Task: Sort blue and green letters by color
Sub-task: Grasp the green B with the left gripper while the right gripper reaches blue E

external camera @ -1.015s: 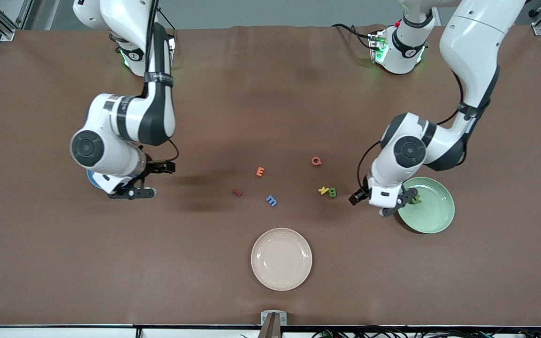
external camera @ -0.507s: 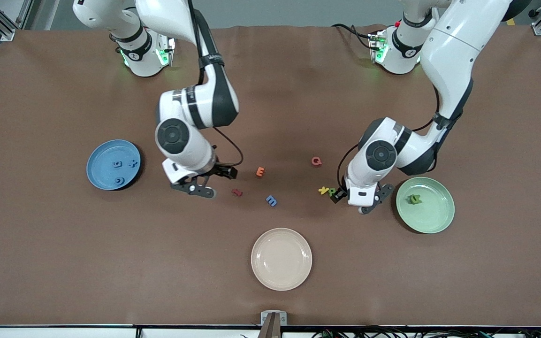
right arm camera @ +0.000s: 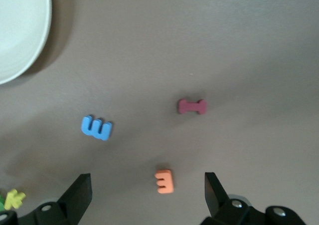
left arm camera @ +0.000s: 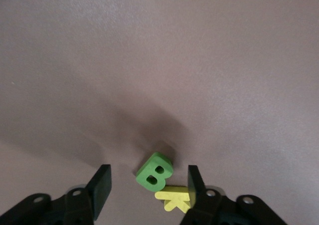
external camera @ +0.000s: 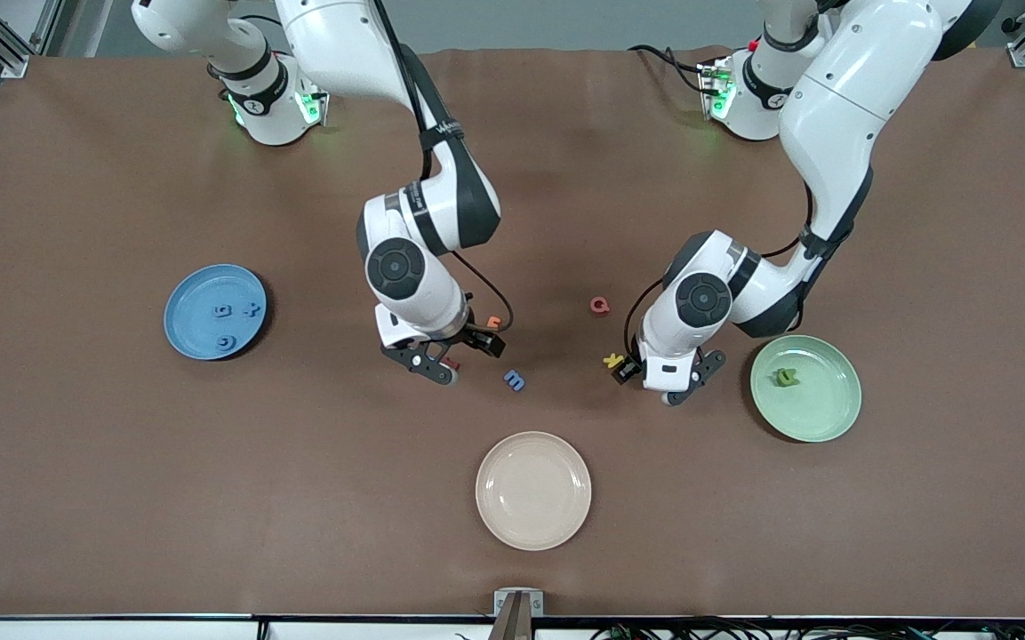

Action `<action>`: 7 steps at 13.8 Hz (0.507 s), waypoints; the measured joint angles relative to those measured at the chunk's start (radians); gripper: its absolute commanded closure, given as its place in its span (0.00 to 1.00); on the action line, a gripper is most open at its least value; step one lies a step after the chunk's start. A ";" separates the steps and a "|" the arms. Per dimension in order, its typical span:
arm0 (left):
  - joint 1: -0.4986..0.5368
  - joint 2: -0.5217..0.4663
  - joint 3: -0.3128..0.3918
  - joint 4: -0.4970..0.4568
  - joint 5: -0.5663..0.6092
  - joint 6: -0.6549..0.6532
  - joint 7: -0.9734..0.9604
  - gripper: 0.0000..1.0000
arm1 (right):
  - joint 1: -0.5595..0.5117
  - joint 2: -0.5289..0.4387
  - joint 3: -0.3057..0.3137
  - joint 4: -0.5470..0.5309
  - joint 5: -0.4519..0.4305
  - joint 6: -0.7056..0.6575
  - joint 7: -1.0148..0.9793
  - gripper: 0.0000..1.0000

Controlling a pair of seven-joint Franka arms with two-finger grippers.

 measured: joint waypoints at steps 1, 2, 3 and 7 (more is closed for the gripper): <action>-0.004 0.003 0.000 0.000 0.004 0.000 0.000 0.38 | -0.002 0.027 0.004 0.032 0.000 -0.001 0.027 0.00; -0.006 0.004 0.000 0.000 0.015 0.001 0.000 0.39 | -0.002 0.054 0.010 0.064 0.000 -0.001 0.053 0.00; -0.007 0.005 0.000 0.000 0.031 0.001 0.000 0.42 | -0.002 0.082 0.015 0.093 0.000 0.000 0.078 0.00; -0.007 0.013 0.003 0.001 0.056 0.001 0.000 0.43 | -0.012 0.195 0.019 0.207 0.000 0.003 0.155 0.00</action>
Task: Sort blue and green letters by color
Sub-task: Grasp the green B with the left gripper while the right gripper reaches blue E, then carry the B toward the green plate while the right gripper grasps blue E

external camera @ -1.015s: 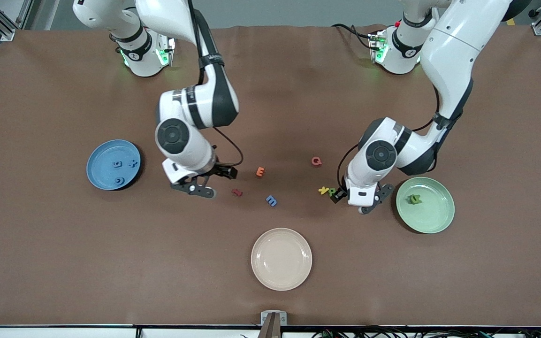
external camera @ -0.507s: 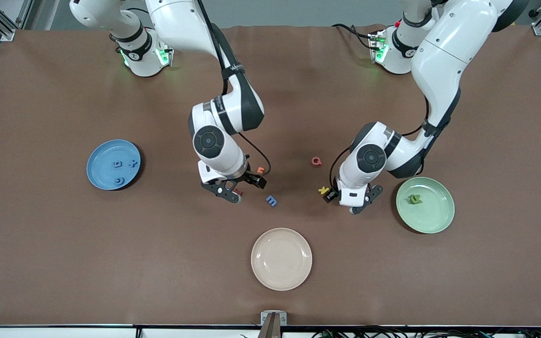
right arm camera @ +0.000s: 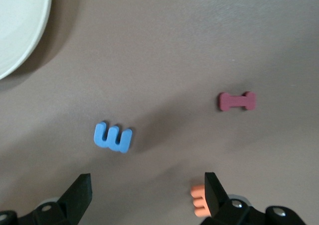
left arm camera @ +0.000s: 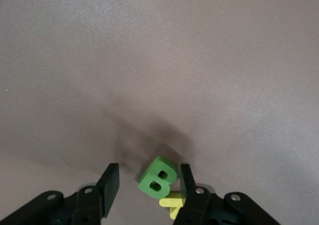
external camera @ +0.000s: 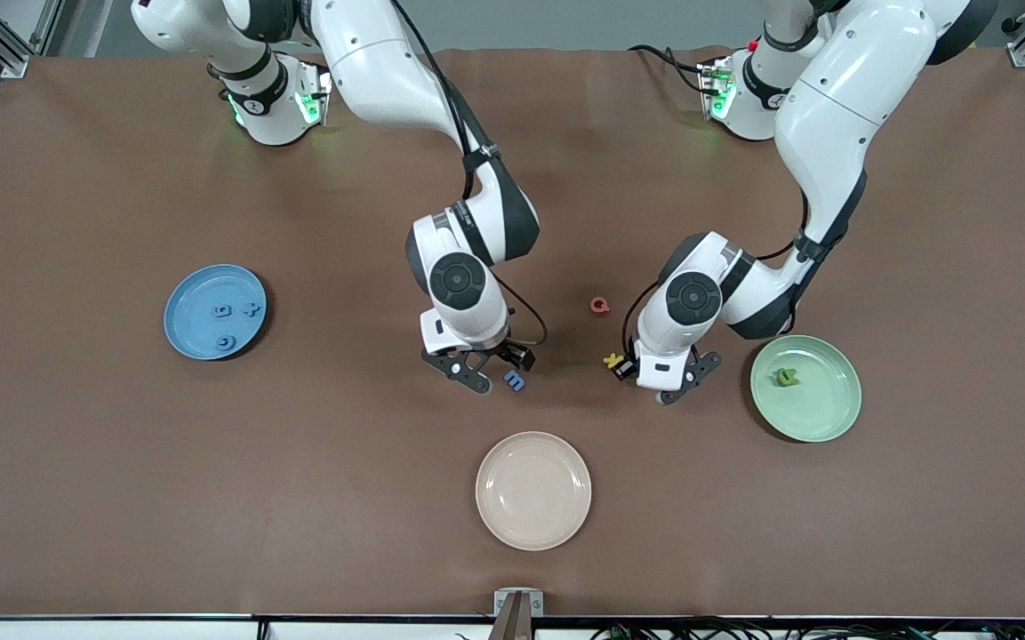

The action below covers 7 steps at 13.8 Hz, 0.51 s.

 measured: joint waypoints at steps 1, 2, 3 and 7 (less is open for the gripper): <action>0.000 0.002 0.000 0.000 0.001 0.000 0.000 0.43 | -0.006 0.023 0.000 0.022 0.000 0.005 0.018 0.00; 0.000 0.003 0.000 0.001 0.001 0.000 0.000 0.43 | -0.012 0.044 0.000 0.041 0.000 0.019 0.044 0.00; 0.000 0.003 0.000 0.001 0.001 0.000 0.000 0.43 | -0.017 0.061 0.001 0.054 0.000 0.041 0.078 0.00; 0.000 0.004 0.000 0.002 0.002 0.000 0.000 0.51 | -0.028 0.097 0.001 0.085 0.000 0.074 0.215 0.00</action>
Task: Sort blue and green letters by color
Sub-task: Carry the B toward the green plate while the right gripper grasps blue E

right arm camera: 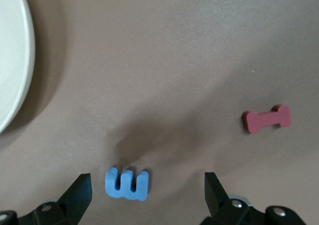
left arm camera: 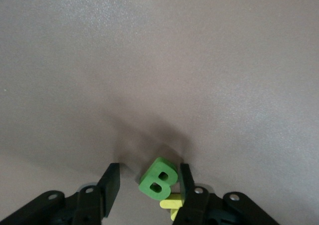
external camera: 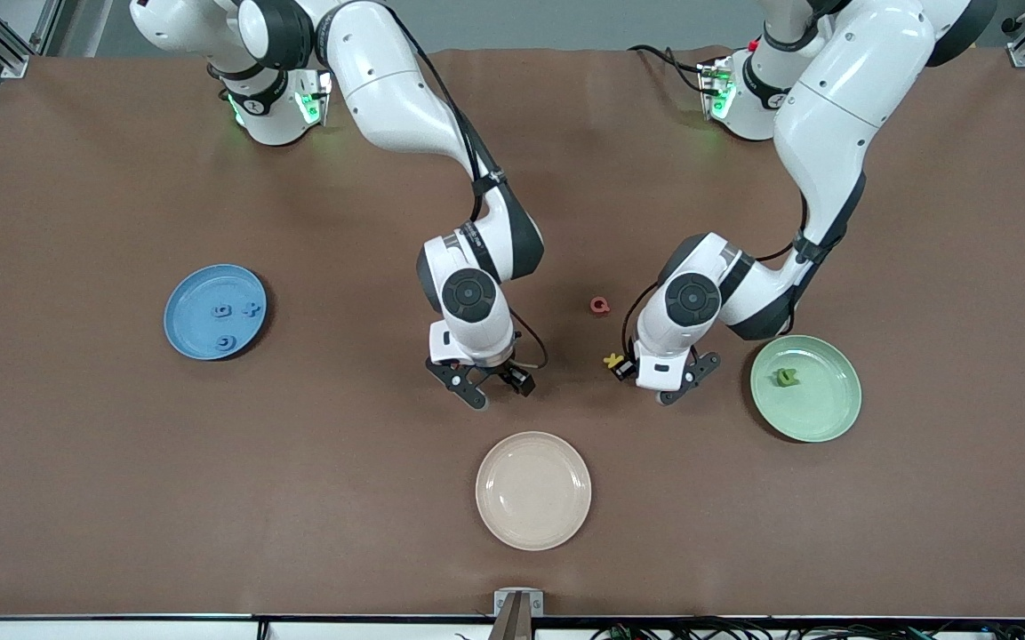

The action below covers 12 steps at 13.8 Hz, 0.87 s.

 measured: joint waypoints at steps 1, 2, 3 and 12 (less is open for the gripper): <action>0.000 0.000 0.000 0.000 0.000 0.000 0.000 0.52 | -0.003 0.005 0.000 0.011 0.000 0.000 0.039 0.00; 0.000 0.001 0.000 0.000 0.000 0.000 0.000 0.53 | -0.005 0.012 0.000 0.025 0.000 0.000 0.077 0.00; 0.000 0.001 0.000 0.000 0.000 0.000 0.000 0.55 | -0.006 0.020 0.000 0.040 0.000 0.000 0.112 0.00; 0.001 0.004 0.001 0.006 0.001 0.000 0.002 1.00 | -0.006 0.066 0.000 0.080 0.000 -0.002 0.164 0.32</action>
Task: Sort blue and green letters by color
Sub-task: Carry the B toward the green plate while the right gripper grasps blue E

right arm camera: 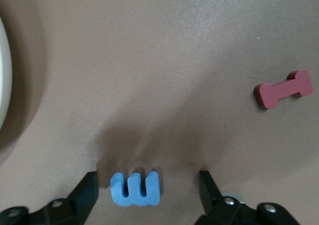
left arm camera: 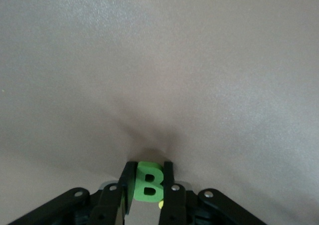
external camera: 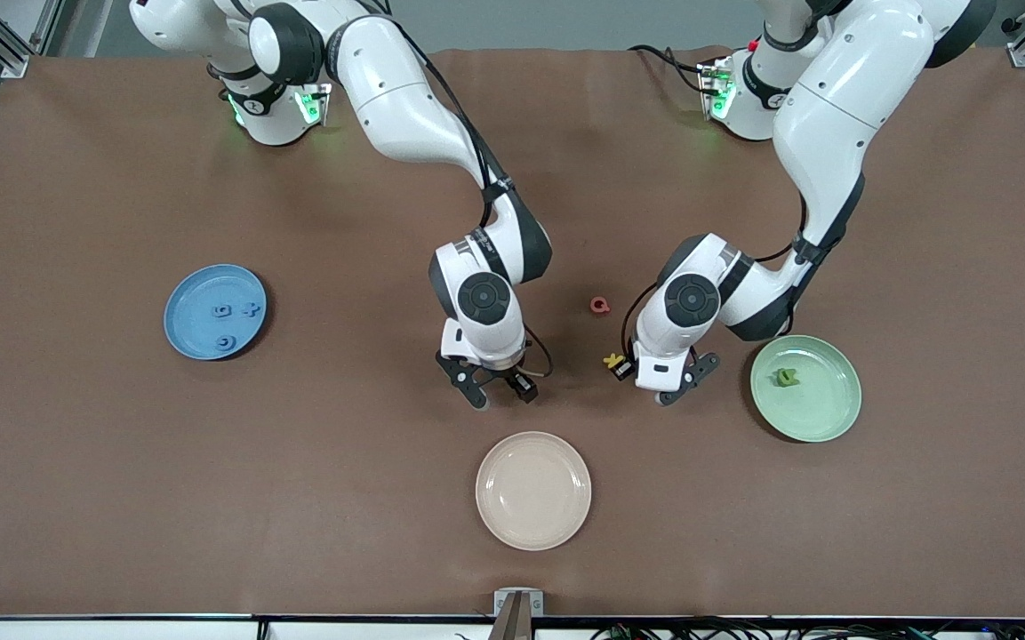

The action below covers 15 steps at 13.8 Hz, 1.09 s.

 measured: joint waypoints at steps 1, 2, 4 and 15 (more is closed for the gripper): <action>0.003 0.000 0.002 0.002 0.003 0.000 0.004 1.00 | 0.000 0.000 0.000 0.002 0.000 -0.003 0.001 0.37; 0.008 -0.001 0.004 0.007 0.007 0.000 0.009 1.00 | 0.000 0.000 0.000 0.003 0.000 -0.003 0.001 0.41; 0.027 -0.015 0.006 0.017 0.009 -0.019 0.049 1.00 | -0.005 0.000 0.015 0.006 0.000 0.002 0.003 0.44; 0.325 -0.146 0.008 0.005 0.011 -0.233 0.609 0.99 | -0.031 -0.002 0.041 0.029 0.000 -0.008 0.003 1.00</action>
